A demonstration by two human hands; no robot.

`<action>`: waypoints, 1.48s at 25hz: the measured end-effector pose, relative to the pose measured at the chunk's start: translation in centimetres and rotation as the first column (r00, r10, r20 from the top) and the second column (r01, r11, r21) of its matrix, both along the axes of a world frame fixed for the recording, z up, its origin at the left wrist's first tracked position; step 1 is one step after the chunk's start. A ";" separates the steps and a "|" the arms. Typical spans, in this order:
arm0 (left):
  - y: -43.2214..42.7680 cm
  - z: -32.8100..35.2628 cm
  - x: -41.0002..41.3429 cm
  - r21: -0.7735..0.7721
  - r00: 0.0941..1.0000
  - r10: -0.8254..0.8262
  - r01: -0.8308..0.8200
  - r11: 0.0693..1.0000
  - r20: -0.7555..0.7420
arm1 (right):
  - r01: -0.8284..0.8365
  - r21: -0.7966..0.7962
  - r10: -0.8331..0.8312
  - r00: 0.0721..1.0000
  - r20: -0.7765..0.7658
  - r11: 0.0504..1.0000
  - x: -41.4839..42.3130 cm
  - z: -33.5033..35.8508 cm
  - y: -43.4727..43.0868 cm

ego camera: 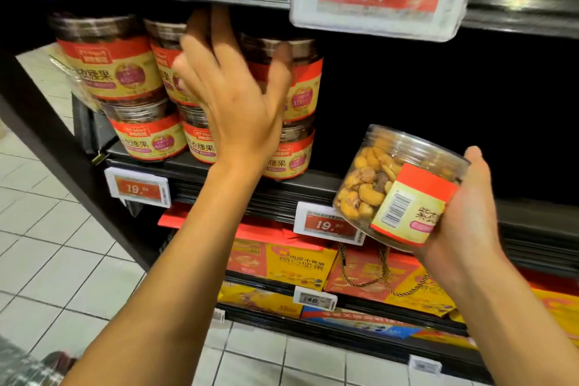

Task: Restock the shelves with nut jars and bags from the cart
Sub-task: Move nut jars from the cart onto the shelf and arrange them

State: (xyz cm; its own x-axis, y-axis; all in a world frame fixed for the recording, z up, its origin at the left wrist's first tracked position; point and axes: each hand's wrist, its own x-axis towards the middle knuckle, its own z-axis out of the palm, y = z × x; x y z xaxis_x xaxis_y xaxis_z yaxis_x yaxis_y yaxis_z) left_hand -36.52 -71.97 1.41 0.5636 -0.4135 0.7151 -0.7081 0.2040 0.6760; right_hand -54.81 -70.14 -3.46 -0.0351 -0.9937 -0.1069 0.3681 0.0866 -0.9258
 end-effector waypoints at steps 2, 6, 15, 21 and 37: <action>1.4 -2.3 -0.3 -0.095 0.994 0.007 0.003 0.995 0.111 | 0.042 -0.003 -0.042 0.997 -0.058 0.999 0.5 0.0 -0.7; 7.1 -5.6 -5.3 0.078 0.760 -0.588 0.628 0.775 -0.275 | 0.092 -0.069 -0.102 0.982 -0.160 0.993 2.1 0.9 -2.7; 6.4 -7.9 -5.0 0.205 0.764 -0.466 0.594 0.778 -0.446 | -0.082 -0.139 0.012 0.898 -0.441 0.987 3.6 -0.1 -3.6; 6.3 -7.4 -5.2 0.165 0.731 -0.523 0.637 0.753 -0.438 | -0.240 -0.083 0.203 0.928 -0.314 0.967 2.1 -0.9 -1.4; 3.8 -1.5 2.3 0.000 0.672 -0.543 0.628 0.778 -0.503 | -0.197 -0.126 0.172 0.967 -0.188 0.972 8.2 7.4 -3.6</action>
State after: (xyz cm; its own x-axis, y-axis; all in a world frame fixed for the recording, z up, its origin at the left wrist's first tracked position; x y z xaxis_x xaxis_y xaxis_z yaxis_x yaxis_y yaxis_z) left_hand -34.17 -68.12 -0.05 0.3995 -0.8535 0.3347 -0.0832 0.3298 0.9404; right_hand -46.64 -73.78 3.97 0.1448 -0.9891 0.0273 0.1897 0.0007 -0.9819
